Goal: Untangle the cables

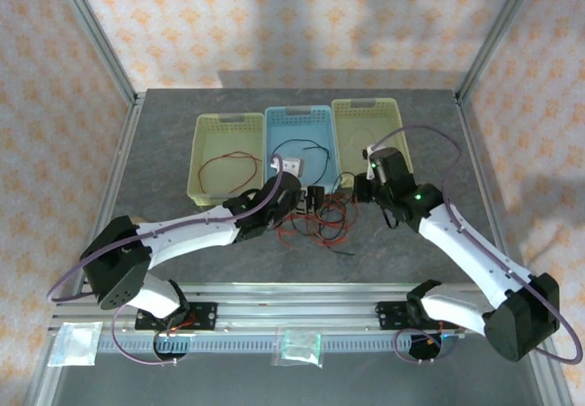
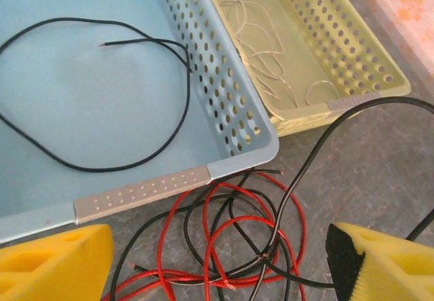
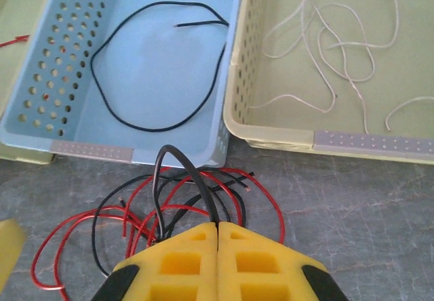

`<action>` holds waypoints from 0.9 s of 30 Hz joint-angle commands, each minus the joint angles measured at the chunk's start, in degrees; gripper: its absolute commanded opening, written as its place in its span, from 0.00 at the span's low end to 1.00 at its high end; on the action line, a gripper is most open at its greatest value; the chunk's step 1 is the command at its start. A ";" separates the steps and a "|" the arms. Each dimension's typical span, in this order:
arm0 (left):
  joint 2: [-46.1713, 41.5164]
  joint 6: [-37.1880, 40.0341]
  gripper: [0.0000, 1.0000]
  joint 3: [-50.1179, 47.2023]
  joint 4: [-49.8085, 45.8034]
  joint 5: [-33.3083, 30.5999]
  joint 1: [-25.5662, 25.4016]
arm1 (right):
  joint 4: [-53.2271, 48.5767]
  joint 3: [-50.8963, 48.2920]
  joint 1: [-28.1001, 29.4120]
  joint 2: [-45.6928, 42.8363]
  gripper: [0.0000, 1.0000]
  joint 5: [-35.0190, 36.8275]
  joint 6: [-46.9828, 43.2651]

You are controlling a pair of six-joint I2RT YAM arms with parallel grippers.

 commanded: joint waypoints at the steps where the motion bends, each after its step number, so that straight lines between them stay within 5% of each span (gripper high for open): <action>1: 1.60 7.41 0.82 1.12 5.30 12.46 1.48 | 0.80 0.83 0.10 -1.71 0.00 -2.68 -2.67; 6: 5.82 11.00 0.78 5.58 3.88 16.74 1.88 | 0.90 0.76 0.16 -2.06 0.00 -3.31 -2.96; 22: 14.40 11.74 0.60 12.99 4.47 15.55 2.87 | 1.54 0.57 0.10 -1.50 0.00 -5.03 -2.63; 25: 15.99 11.65 0.53 14.30 4.78 16.73 2.87 | 1.60 0.52 0.10 -1.51 0.00 -4.39 -2.37; 27: 16.47 11.58 0.40 14.50 5.15 16.54 2.82 | 1.60 0.52 0.10 -1.42 0.00 -4.05 -2.21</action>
